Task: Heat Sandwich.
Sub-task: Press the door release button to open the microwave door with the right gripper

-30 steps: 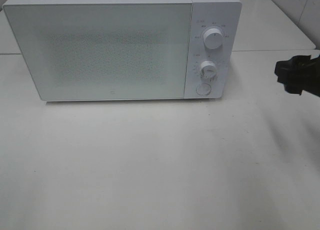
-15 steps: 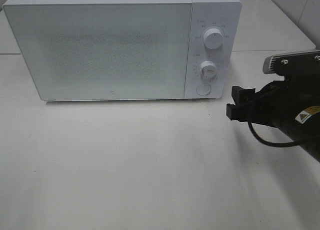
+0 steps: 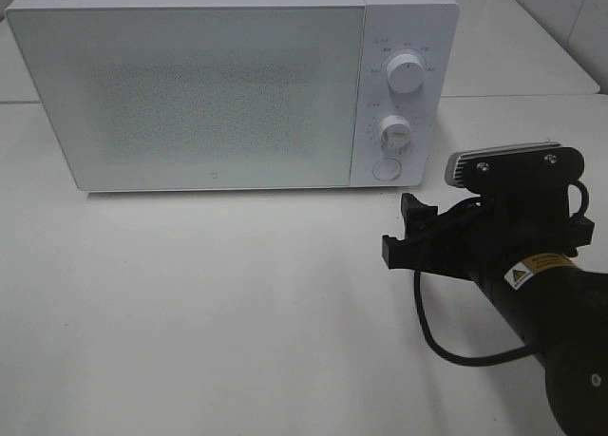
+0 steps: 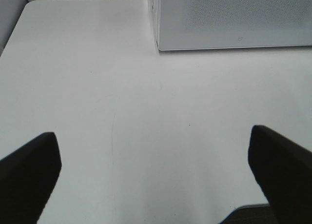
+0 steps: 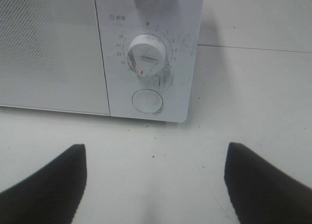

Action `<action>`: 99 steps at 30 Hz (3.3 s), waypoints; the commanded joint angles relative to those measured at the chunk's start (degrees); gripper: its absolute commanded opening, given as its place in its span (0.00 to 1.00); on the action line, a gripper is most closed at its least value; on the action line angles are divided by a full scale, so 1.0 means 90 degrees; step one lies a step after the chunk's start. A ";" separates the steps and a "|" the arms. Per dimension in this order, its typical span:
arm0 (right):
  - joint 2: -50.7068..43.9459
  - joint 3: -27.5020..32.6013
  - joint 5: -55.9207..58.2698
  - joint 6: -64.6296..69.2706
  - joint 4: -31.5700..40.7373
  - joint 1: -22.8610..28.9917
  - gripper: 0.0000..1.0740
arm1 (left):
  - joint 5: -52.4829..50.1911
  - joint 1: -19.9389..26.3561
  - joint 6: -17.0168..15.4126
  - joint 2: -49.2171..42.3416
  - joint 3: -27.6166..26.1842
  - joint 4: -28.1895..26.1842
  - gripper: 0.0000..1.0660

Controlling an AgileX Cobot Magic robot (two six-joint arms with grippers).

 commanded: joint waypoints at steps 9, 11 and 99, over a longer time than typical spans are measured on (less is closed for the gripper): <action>0.0019 -0.0127 -0.0108 0.0312 0.0325 0.0216 0.70 | -0.0089 0.0013 0.0013 -0.0032 0.0013 -0.0038 0.94; 0.0019 -0.0127 -0.0108 0.0522 0.0325 0.0216 0.70 | -0.0089 0.0013 0.0013 -0.0032 0.0013 -0.0038 0.94; 0.2018 -0.2941 0.2075 0.9861 -0.1248 -0.1763 0.00 | -0.0089 0.0013 0.0013 -0.0032 0.0013 -0.0038 0.94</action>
